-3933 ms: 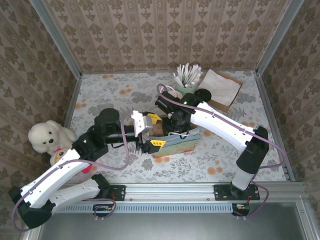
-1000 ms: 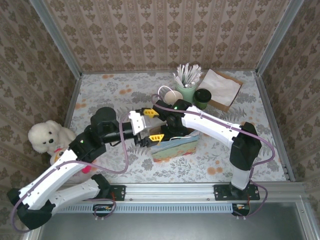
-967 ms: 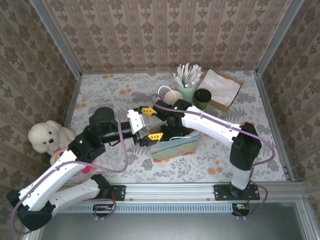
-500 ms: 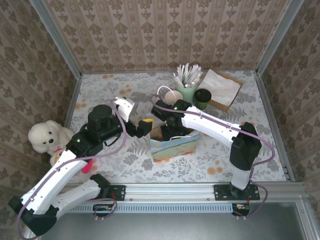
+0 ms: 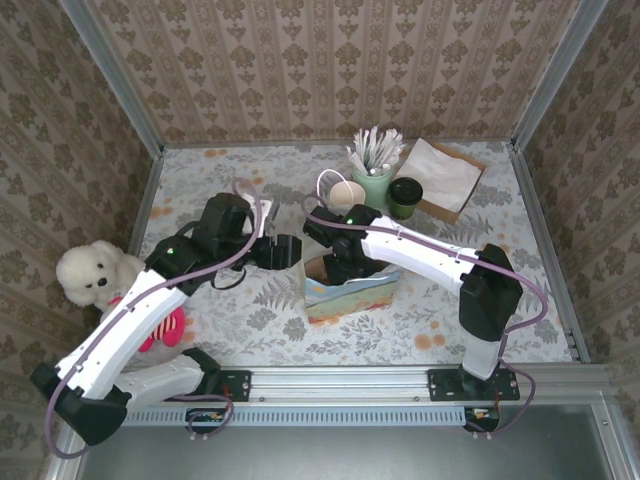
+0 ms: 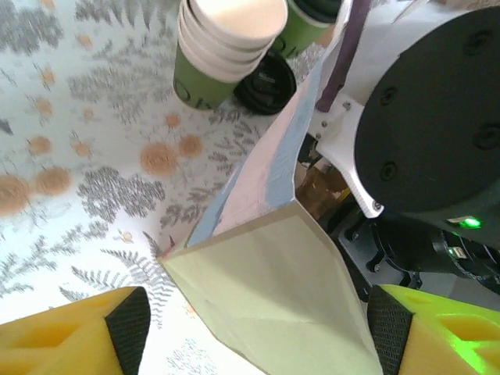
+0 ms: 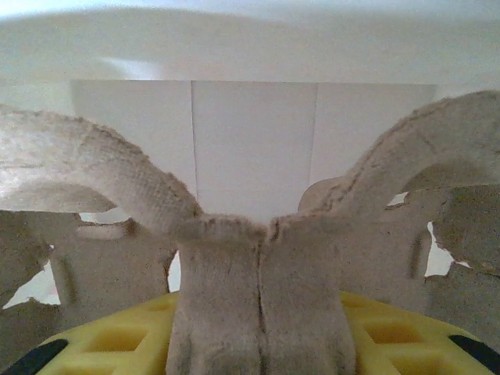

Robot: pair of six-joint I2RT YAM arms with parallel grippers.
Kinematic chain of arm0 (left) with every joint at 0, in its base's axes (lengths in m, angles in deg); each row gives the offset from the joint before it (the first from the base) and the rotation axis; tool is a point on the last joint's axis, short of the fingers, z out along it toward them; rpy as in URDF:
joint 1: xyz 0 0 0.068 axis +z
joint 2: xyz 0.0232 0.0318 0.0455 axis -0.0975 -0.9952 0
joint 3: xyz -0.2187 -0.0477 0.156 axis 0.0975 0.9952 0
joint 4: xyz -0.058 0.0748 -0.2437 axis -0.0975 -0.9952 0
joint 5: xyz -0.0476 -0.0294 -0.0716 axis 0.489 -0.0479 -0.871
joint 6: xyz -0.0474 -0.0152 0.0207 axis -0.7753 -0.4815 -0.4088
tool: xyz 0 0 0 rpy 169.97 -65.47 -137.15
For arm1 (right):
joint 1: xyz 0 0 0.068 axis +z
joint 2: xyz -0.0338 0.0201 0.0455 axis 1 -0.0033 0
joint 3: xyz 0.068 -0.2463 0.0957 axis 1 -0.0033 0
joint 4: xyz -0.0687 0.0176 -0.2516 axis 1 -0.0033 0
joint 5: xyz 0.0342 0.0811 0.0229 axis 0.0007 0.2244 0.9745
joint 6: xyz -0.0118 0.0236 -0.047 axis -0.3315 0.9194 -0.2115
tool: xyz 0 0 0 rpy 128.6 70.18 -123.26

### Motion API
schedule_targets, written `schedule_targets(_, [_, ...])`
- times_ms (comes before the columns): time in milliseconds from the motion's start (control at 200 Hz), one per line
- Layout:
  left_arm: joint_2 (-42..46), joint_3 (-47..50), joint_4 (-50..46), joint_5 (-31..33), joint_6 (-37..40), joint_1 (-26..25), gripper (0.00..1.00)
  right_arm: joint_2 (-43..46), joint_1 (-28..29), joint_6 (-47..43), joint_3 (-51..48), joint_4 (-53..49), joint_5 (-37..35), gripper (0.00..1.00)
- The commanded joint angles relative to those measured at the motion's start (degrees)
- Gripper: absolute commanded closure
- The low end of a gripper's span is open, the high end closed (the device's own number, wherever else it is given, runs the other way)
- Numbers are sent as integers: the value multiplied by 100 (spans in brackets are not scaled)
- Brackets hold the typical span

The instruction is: Pack the takeout coffee

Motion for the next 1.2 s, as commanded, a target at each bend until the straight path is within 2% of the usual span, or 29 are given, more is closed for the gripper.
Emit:
schedule_targets(0, [-105, -166, -53, -380, -181, 9, 27, -212, 46, -34, -124, 28, -199, 55])
schedule_targets(115, [-150, -120, 122, -475, -199, 6, 31, -270, 40, -71, -313, 186, -194, 53])
schedule_targets(295, [-294, -115, 123, -524, -175, 20, 50, -255, 48, -149, -566, 430, -277, 46])
schedule_targets(405, [-362, -158, 103, -549, -139, 15, 57, -199, 51, -228, -422, 273, -302, 40])
schedule_targets(605, [-431, -207, 144, -625, -114, 26, 58, 11, 48, -142, -191, 105, -322, 24])
schedule_targets(720, [-518, -262, 191, -820, -108, 30, 53, 33, 61, -61, -69, -6, -302, 19])
schedule_targets(840, [-597, -241, 135, -801, -104, 23, 53, 85, 61, 116, 60, -93, -368, 14])
schedule_targets(990, [-600, -263, 105, -713, -94, 30, 59, 231, 47, 265, 174, -163, -435, 6])
schedule_targets(1195, [-613, -329, 38, -656, -34, 33, 70, 353, 51, 173, 286, -303, -357, 0])
